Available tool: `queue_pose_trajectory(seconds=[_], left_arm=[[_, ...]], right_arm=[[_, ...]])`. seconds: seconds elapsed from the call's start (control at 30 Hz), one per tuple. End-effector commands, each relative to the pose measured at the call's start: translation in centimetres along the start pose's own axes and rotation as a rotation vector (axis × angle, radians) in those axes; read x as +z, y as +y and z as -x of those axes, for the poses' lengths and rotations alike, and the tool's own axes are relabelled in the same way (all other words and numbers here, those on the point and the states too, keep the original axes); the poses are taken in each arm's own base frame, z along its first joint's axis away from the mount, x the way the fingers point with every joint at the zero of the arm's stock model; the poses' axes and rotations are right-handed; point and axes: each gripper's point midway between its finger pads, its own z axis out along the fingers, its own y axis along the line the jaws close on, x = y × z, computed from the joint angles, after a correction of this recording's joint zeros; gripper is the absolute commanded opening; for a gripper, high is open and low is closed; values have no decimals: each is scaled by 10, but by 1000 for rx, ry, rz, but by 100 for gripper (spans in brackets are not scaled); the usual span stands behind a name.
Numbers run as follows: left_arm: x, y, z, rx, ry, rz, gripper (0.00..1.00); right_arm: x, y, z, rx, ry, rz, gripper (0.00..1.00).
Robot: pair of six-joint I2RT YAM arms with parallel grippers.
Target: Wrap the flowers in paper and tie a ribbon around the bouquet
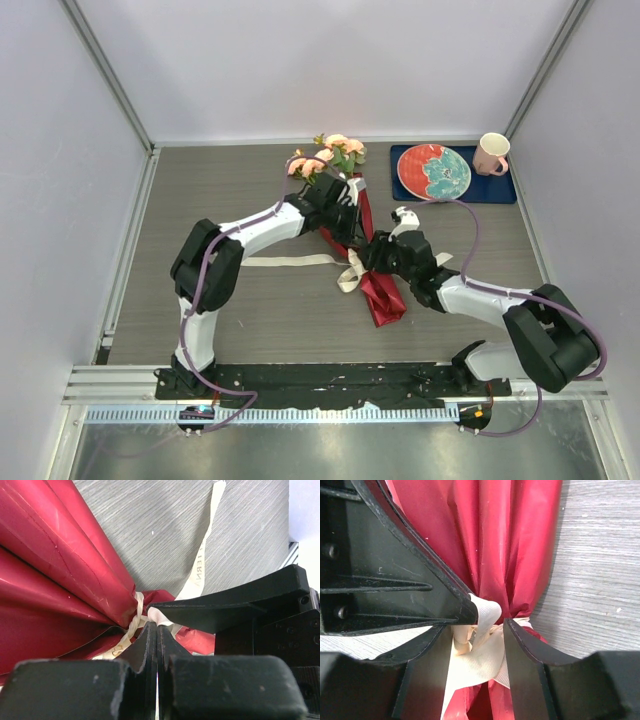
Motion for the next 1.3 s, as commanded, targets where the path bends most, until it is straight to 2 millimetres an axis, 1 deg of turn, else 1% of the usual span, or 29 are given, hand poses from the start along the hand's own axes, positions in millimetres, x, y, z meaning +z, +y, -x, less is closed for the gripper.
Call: queue_pose_trajectory(seconds=[0.0,0.1,0.3,0.37,0.47,0.63,0.67,0.73,0.77,0.8,0.83,0.87,0.9,0.93,0.97,1.0,1.03,1.07,1.1,1.13,1.17,1.2,1.23,1.27], left_arm=[[1,-4,1,-33,26,-38,1],[2,-2,1,-53,25,-45,1],[-1,-9,5,-65,15,-70,1],[-3,-13,6,-61,10,-77,1],[-5,-17,8,-63,3,-91,1],[-7,-19,9,-70,1,-98,1],[-7,-19,8,-70,4,-99,1],[-8,-19,7,-68,2,-98,4],[-9,-18,7,-65,-1,-94,7],[-16,-21,10,-55,-16,-85,21],[-21,-17,11,-51,-27,-57,29],[-30,-15,13,-32,-48,-25,36],[-35,0,3,-43,-47,28,45],[-60,-4,14,-14,-134,68,56],[-70,3,12,13,-163,99,63],[-72,21,-8,12,-152,139,69],[-92,14,-7,44,-209,147,69],[-95,18,-16,50,-211,153,69],[-93,30,-38,40,-191,169,66],[-93,32,-48,45,-186,172,66],[-94,26,-57,64,-187,155,66],[-83,23,-81,92,-148,136,66],[-76,17,-90,105,-138,114,68],[-67,12,-94,118,-141,93,70]], right_arm=[[-5,20,43,60,-177,73,52],[-5,19,43,76,-184,69,54],[-6,24,46,90,-195,91,58],[-4,20,44,92,-188,72,58],[0,18,43,85,-179,60,54],[4,16,45,71,-184,42,43],[4,15,45,69,-181,36,36],[6,13,45,69,-182,22,24],[7,12,43,71,-173,17,9],[8,12,43,73,-171,14,4],[9,11,40,79,-164,12,0],[9,9,39,85,-162,6,0],[8,7,36,91,-159,0,0],[8,6,36,93,-163,-3,0],[6,7,37,102,-166,-1,0],[6,7,37,104,-165,0,0],[5,7,39,106,-166,-4,0],[5,8,38,114,-159,-3,0],[5,9,39,120,-159,3,0],[5,9,39,124,-156,5,0],[5,12,38,128,-153,20,0],[5,13,39,138,-153,26,0],[6,15,38,142,-149,33,0],[6,17,39,147,-150,42,0]])
